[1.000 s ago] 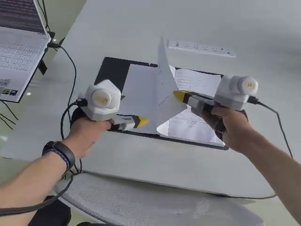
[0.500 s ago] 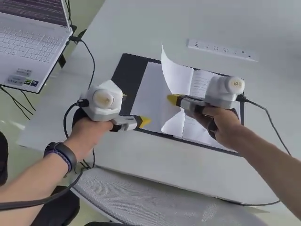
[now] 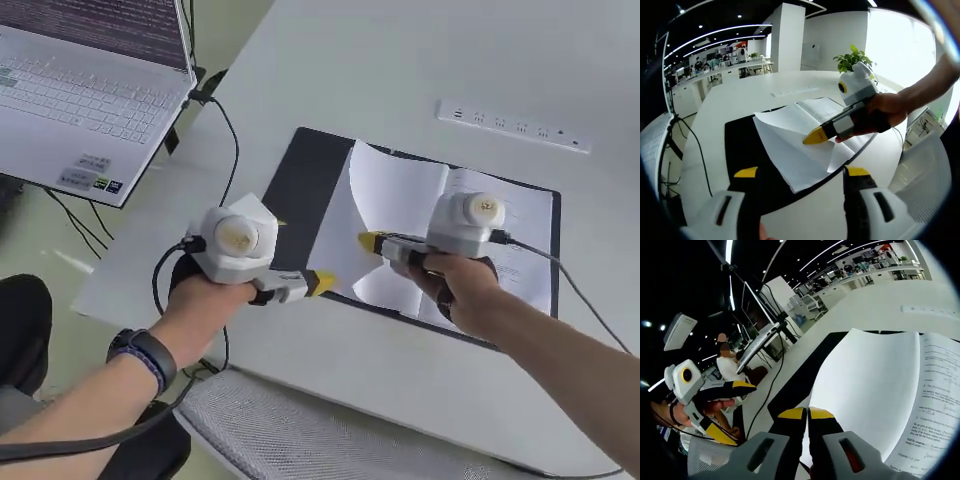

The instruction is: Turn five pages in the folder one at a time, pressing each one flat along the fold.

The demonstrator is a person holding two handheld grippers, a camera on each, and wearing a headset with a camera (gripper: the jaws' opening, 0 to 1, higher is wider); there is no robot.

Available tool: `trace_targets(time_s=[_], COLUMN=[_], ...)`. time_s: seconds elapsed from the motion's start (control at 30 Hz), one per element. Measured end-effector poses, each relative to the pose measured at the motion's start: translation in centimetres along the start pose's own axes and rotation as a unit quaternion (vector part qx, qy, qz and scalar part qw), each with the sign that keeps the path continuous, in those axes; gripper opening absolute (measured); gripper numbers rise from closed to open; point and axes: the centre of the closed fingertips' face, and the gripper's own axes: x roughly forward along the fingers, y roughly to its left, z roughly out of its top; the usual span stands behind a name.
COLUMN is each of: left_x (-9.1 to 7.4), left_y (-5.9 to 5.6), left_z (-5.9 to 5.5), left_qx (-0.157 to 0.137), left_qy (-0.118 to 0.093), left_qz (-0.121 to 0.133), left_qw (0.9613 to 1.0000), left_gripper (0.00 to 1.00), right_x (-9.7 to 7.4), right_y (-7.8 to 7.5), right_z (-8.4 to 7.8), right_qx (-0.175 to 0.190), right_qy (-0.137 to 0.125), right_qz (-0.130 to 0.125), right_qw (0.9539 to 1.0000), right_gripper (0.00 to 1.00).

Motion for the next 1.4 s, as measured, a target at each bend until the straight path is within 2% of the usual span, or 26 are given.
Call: trace_targets(time_s=[0.17,0.3,0.5,0.6,0.77,0.83,0.93,1.07,1.27,1.4], left_x=[0.2,0.2,0.6,0.7,1.2,1.4,1.6,2.3,3.3,4.1], left_y=[-0.4,-0.5,0.0,-0.1,-0.3,-0.4,-0.6,-0.6,-0.3,0.0], left_z=[-0.2,-0.1,-0.3,-0.3,-0.2,0.0,0.3,0.3,0.2,0.0], left_qx=[-0.002,-0.003,-0.004,-0.005,-0.002,-0.002,-0.01,-0.008,-0.006,-0.001], left_qy=[0.004,0.004,0.007,0.008,0.01,0.008,0.004,0.008,0.013,0.017], left_qz=[-0.003,-0.003,-0.002,-0.004,-0.009,-0.011,-0.013,-0.014,-0.014,-0.013], left_qw=[1.0,1.0,1.0,1.0,0.9999,0.9999,0.9999,0.9998,0.9998,0.9998], left_gripper=[0.66,0.66,0.66,0.64,0.62,0.62,0.57,0.56,0.5,0.43], right_x=[1.1,1.8,2.2,2.3,1.9,1.7,1.0,-0.2,-2.7,-4.5], right_y=[-0.5,0.1,0.3,0.2,0.7,0.9,1.4,1.4,0.5,-0.8], right_z=[-1.1,-1.7,-1.8,-1.7,-1.4,-1.4,-1.2,-0.7,0.6,1.7], right_qx=[0.021,0.027,0.046,0.039,0.04,0.041,0.04,0.031,0.004,-0.013], right_qy=[0.011,0.02,0.019,0.021,0.021,0.026,0.018,0.007,-0.012,-0.024], right_qz=[-0.005,-0.001,0.003,0.006,0.022,0.027,0.039,0.041,0.03,0.016], right_qw=[0.9997,0.9994,0.9988,0.999,0.9987,0.9985,0.9983,0.9987,0.9995,0.9995], right_gripper=[0.02,0.01,0.02,0.03,0.12,0.15,0.19,0.21,0.23,0.23])
